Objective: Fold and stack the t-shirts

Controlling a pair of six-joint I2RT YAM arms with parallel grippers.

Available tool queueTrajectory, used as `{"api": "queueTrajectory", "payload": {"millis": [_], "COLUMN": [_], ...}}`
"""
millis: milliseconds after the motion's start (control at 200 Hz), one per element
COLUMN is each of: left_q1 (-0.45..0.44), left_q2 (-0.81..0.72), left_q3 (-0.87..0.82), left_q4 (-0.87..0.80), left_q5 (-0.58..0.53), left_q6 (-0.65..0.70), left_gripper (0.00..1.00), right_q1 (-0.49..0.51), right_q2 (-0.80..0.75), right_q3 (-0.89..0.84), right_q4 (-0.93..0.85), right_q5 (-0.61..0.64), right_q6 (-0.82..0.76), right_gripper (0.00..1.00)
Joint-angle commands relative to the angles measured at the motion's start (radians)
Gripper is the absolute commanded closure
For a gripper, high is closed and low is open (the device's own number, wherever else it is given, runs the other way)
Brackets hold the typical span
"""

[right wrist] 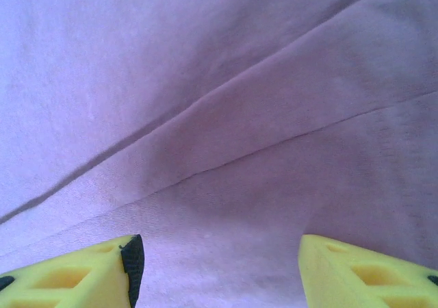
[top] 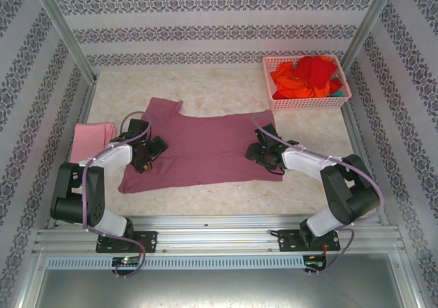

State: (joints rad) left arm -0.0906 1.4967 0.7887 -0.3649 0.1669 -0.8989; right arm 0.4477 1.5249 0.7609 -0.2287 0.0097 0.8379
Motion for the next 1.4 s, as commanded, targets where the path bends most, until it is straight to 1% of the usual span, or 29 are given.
{"api": "queueTrajectory", "payload": {"millis": [0,100,165,245,345,515,639,799,974,1199,1394], "left_q1": [-0.003,0.015,0.027,0.04,0.059,0.081,0.091,0.096,0.102,0.11,0.119], "left_q2": [0.007,0.115,0.208,0.327,0.465,0.64,0.752,0.874,0.939,0.921,0.924], "left_q3": [0.119,0.276,0.39,0.537,0.712,0.938,1.112,1.294,1.363,1.3,1.284], "left_q4": [-0.095,-0.128,-0.177,-0.255,-0.346,-0.415,-0.478,-0.564,-0.605,-0.594,-0.584], "left_q5": [-0.093,-0.143,-0.181,-0.23,-0.254,-0.255,-0.247,-0.245,-0.245,-0.257,-0.261], "left_q6": [0.023,0.051,0.039,0.019,-0.001,-0.018,-0.006,0.0,-0.007,-0.021,-0.03], "left_gripper": [0.0,0.0,0.0,0.12,0.26,0.43,0.5,0.53,0.53,0.52,0.52], "right_q1": [0.002,0.002,0.002,0.003,0.009,0.02,0.023,0.021,0.016,0.012,0.013], "right_q2": [-0.074,-0.081,-0.066,-0.043,-0.019,0.01,0.019,0.03,0.042,0.059,0.072], "right_q3": [0.031,0.089,0.122,0.147,0.15,0.135,0.13,0.142,0.15,0.141,0.138], "right_q4": [-0.05,-0.071,-0.079,-0.073,-0.051,-0.016,-0.008,-0.019,-0.021,-0.011,-0.006], "right_q5": [0.032,0.045,0.041,0.028,0.016,0.01,0.012,0.018,0.018,0.013,0.009], "right_q6": [-0.013,-0.048,-0.063,-0.065,-0.051,-0.02,-0.012,-0.022,-0.026,-0.024,-0.022], "right_gripper": [0.38,0.38,0.38,0.38,0.38,0.38,0.38,0.38,0.38,0.38,0.38]}}
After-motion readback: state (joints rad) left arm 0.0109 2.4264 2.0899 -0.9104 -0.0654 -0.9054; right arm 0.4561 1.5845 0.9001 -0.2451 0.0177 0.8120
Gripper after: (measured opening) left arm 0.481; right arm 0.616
